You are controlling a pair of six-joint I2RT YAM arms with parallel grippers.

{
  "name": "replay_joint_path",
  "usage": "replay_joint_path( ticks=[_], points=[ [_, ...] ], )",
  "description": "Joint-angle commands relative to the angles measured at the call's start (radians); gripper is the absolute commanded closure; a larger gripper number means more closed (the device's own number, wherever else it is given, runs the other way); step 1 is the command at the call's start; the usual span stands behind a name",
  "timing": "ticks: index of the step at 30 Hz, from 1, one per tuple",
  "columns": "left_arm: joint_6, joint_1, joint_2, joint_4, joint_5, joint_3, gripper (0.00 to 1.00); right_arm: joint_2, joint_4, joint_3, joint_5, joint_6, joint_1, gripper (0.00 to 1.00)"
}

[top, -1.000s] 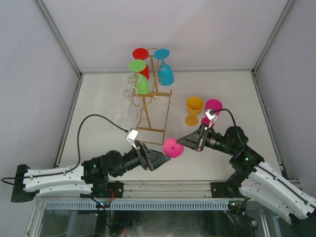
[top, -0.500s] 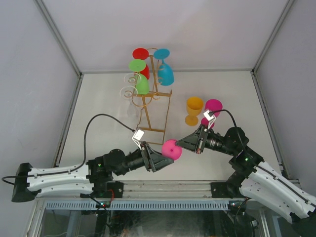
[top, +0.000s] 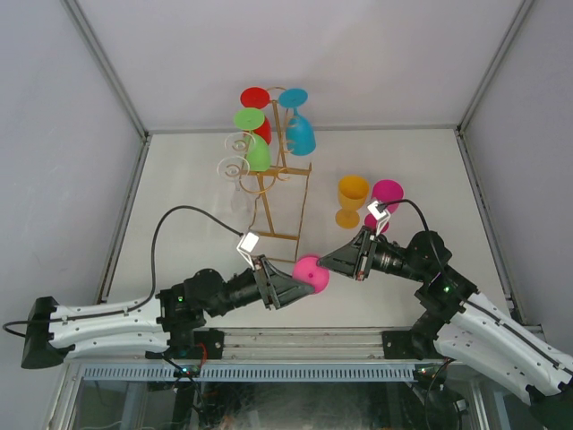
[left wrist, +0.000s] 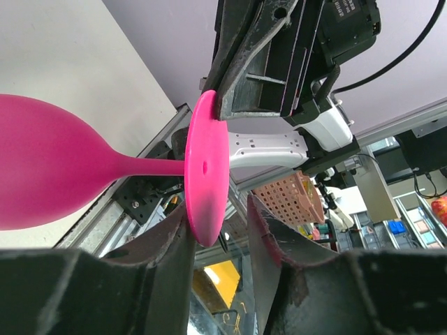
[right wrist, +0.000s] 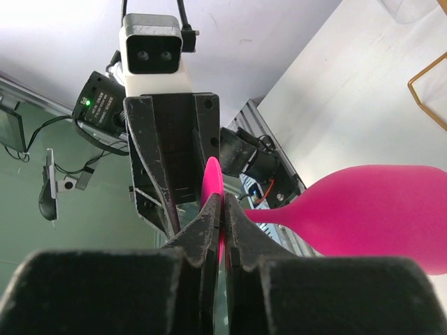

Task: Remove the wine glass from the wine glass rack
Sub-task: Place the wine glass at the center of the board.

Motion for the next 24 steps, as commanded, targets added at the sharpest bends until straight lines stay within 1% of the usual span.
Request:
replay_joint_path(
  ticks=[1,7,13,16,24],
  points=[
    [-0.014,0.012,-0.002,0.058,0.022,0.019,0.63,-0.003,0.064,0.011,-0.009,-0.025,0.009,1.00],
    [-0.017,0.018,0.002,0.062,0.033,0.017,0.75,-0.004,0.063,0.011,-0.006,-0.028,0.011,1.00],
    [-0.022,0.020,0.002,0.065,0.034,0.012,0.82,-0.006,0.062,0.011,-0.010,-0.028,0.011,1.00],
    [-0.021,0.022,0.002,0.064,0.034,0.012,0.88,-0.005,0.063,0.011,-0.015,-0.031,0.013,1.00],
    [-0.019,0.022,0.001,0.064,0.027,0.008,0.97,-0.006,0.047,0.011,-0.043,-0.044,0.013,1.00]
  ],
)
